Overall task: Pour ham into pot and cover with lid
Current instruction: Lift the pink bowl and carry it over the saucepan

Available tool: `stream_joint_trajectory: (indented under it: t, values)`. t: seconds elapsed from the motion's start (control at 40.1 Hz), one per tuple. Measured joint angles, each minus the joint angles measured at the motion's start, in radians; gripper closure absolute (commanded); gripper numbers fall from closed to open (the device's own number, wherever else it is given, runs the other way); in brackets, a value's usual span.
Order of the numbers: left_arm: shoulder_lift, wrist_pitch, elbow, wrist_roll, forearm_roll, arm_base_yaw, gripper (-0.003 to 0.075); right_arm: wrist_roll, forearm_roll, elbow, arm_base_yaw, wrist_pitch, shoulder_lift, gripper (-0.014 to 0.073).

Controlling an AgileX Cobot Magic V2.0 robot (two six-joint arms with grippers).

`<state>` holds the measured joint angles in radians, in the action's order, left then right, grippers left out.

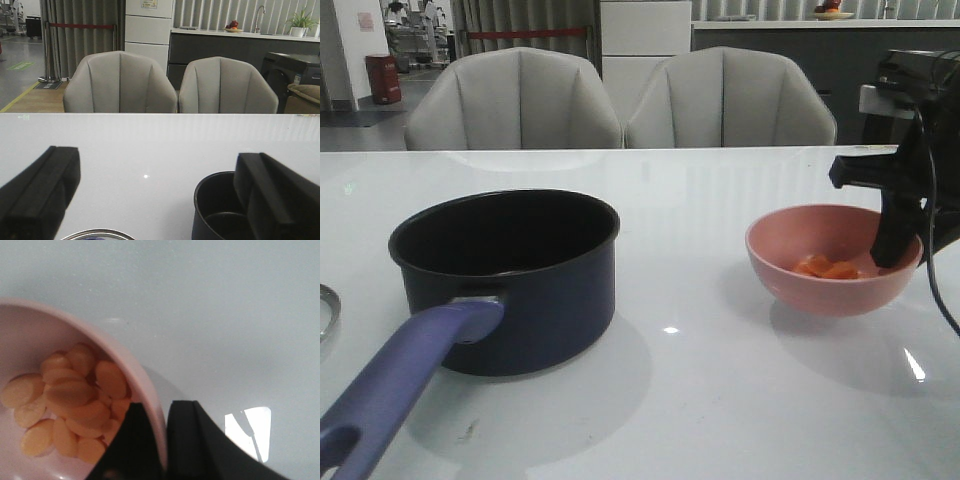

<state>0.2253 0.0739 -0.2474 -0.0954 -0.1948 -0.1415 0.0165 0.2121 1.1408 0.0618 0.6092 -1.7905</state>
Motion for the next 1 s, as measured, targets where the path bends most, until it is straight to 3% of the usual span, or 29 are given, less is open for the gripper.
stream_joint_trajectory:
  t: [0.249, 0.473, 0.723, 0.997]
  values:
    - [0.000, 0.000, 0.000, 0.000, 0.000, 0.000, 0.0061, -0.077, 0.018, 0.000, 0.038, -0.055, 0.181, 0.0456]
    - [0.000, 0.000, 0.000, 0.000, 0.000, 0.000, 0.0061, -0.171, 0.015, 0.000, 0.223, -0.221, 0.307, 0.0456]
    - [0.000, 0.000, 0.000, 0.000, 0.000, 0.000, 0.0061, -0.180, -0.060, 0.055, 0.418, -0.373, 0.260, 0.0454]
    - [0.000, 0.000, 0.000, 0.000, 0.000, 0.000, 0.0061, -0.228, -0.150, 0.070, 0.519, -0.649, 0.150, 0.0454]
